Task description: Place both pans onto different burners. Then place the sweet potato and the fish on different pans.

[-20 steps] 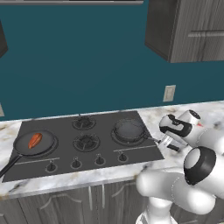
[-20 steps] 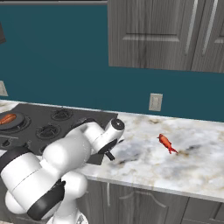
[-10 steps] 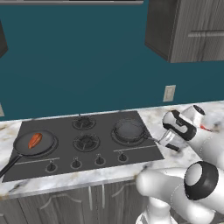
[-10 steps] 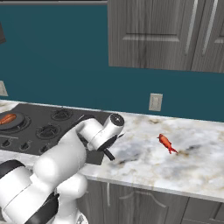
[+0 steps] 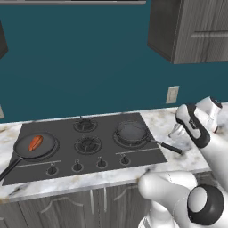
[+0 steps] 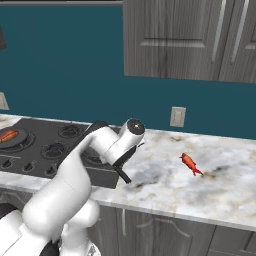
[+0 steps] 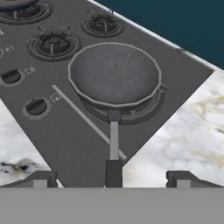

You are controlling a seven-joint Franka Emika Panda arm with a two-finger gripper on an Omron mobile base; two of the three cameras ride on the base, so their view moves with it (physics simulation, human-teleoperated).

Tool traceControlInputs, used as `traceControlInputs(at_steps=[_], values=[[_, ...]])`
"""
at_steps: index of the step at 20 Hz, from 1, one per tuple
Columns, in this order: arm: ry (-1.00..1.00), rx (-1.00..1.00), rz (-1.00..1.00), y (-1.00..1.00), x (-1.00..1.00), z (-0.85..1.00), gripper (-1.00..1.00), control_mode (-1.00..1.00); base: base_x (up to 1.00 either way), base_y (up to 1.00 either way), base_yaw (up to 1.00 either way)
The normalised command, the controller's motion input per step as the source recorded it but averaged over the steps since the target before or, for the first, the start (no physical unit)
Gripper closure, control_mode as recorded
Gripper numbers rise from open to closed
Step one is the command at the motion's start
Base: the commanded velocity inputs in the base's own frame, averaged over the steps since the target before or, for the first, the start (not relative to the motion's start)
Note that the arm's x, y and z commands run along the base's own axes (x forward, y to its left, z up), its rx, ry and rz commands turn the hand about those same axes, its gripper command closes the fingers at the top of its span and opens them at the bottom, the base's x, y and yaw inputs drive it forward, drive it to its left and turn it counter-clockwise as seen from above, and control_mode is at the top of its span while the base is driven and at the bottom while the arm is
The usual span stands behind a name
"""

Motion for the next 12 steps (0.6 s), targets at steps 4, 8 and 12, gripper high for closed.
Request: traceControlInputs(at_steps=[4, 8, 12], values=[[-0.06, -0.04, -0.08, -0.22, -0.27, 0.43, -1.0, -1.0, 0.0, 0.0, 0.0], [-0.01, -0.08, -0.18, -0.19, -0.25, 0.22, -1.0, -1.0, 0.0, 0.0, 0.0], [0.05, -0.03, -0.18, -0.32, -0.19, 0.2, -1.0, -1.0, 0.0, 0.0, 0.0]])
